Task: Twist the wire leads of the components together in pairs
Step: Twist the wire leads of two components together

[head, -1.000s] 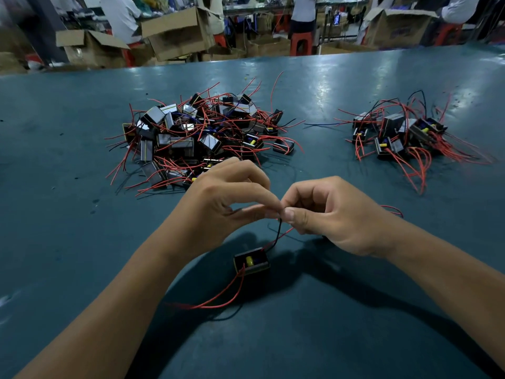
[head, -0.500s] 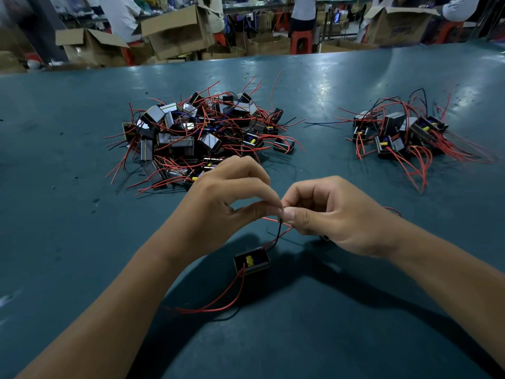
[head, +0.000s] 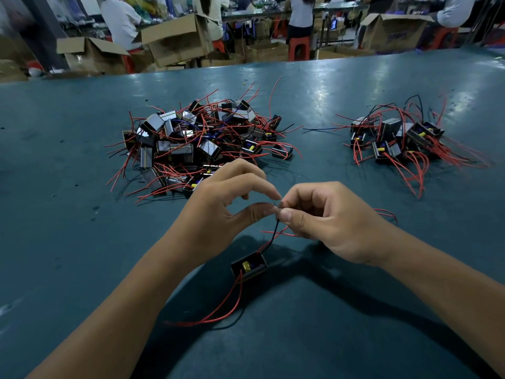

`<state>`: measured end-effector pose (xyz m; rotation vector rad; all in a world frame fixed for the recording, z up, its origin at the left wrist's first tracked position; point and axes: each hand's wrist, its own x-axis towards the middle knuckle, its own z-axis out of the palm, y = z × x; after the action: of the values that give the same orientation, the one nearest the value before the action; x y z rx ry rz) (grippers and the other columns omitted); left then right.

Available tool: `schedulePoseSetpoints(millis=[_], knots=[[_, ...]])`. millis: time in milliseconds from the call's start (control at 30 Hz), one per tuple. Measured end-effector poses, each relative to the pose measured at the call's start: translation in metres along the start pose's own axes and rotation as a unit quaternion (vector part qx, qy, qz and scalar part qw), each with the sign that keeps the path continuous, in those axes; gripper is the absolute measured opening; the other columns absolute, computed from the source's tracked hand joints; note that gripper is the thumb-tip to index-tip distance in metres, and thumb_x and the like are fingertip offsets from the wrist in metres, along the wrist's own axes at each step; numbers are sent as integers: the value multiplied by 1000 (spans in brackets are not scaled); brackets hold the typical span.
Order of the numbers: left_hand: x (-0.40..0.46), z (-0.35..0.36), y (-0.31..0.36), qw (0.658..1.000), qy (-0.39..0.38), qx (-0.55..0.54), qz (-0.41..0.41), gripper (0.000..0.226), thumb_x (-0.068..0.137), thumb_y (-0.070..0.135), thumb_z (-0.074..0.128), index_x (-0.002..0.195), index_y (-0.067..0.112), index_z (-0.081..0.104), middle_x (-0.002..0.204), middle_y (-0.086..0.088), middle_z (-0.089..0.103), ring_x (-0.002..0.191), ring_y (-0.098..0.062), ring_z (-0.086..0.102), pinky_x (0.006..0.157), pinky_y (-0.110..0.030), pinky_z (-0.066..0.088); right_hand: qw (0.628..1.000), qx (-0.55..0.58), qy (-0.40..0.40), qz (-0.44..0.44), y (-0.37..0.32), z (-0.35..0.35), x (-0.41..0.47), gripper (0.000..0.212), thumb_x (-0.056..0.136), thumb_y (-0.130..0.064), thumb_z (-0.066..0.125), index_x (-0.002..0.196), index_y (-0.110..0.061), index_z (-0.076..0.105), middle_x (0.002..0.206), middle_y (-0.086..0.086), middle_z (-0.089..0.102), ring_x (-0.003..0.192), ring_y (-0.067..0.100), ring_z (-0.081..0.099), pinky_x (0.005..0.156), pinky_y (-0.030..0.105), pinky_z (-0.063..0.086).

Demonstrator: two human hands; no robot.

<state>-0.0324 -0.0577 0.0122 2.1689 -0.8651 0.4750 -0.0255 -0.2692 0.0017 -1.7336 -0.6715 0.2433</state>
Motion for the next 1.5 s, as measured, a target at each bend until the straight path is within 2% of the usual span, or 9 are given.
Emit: schedulePoseSetpoints(millis=[267, 533, 700, 867, 967, 1067, 1267, 1400, 1500], knots=[[0, 2, 1, 1000, 14, -5, 4, 6, 87, 20, 71, 93, 20, 72, 92, 2, 60, 85, -1, 52, 75, -11, 36, 999, 46, 14, -14, -3, 1, -1, 9, 93, -7, 60, 84, -7, 62, 56, -11, 55, 51, 0, 47, 52, 8, 40], [0, 3, -4, 996, -5, 77, 49, 15, 96, 22, 65, 93, 9, 72, 92, 2, 59, 83, -22, 55, 72, -32, 46, 996, -81, 26, -32, 1, 0, -4, 8, 93, -22, 65, 87, -18, 66, 66, -8, 63, 61, 3, 56, 61, 20, 47], [-1, 4, -1, 991, -30, 109, 71, 20, 100, 21, 53, 94, 7, 66, 90, 2, 55, 82, -15, 47, 72, -28, 42, 988, -139, 46, -52, 0, 2, -4, 10, 91, -31, 63, 86, -23, 65, 67, -8, 65, 59, 4, 57, 58, 25, 49], [-2, 9, 7, 998, -41, -16, -47, 17, 95, 24, 53, 84, 14, 61, 74, 13, 50, 70, -3, 44, 64, -19, 35, 988, -138, 49, -57, 1, 3, -3, 10, 91, -31, 62, 86, -23, 65, 65, -7, 63, 57, 12, 55, 57, 34, 47], [-1, 13, 13, 979, -39, -119, -159, 16, 89, 23, 54, 74, 19, 60, 64, 3, 48, 60, -16, 42, 57, -33, 34, 989, -131, 47, -55, 2, 3, -4, 10, 91, -31, 63, 85, -23, 65, 64, -6, 62, 56, 8, 53, 56, 33, 47], [1, 18, 17, 960, -16, -188, -204, 18, 84, 18, 53, 68, 17, 59, 59, 8, 50, 60, -7, 43, 55, -20, 35, 978, -183, 58, -83, 2, 3, -4, 9, 93, -30, 64, 86, -24, 65, 65, -6, 63, 54, 12, 53, 53, 30, 45], [-1, 15, 12, 964, -14, -184, -192, 20, 91, 27, 57, 77, 16, 65, 64, 3, 53, 62, -16, 45, 59, -36, 38, 981, -167, 71, -67, 4, 1, -2, 7, 94, -23, 66, 86, -22, 67, 66, -2, 64, 55, 11, 56, 54, 30, 48], [0, 15, 13, 976, -17, -134, -169, 21, 92, 27, 57, 78, 12, 63, 62, 4, 48, 58, -4, 41, 54, -23, 33, 984, -155, 66, -66, 4, 3, -2, 6, 91, -29, 65, 86, -27, 66, 67, -6, 65, 60, 17, 61, 60, 39, 54], [0, 18, 13, 969, -8, -142, -200, 22, 88, 25, 53, 73, 11, 61, 62, -1, 52, 61, -13, 45, 59, -39, 39, 983, -157, 65, -67, 3, 4, -2, 7, 91, -29, 65, 85, -25, 66, 67, -1, 65, 60, 21, 62, 60, 41, 53]])
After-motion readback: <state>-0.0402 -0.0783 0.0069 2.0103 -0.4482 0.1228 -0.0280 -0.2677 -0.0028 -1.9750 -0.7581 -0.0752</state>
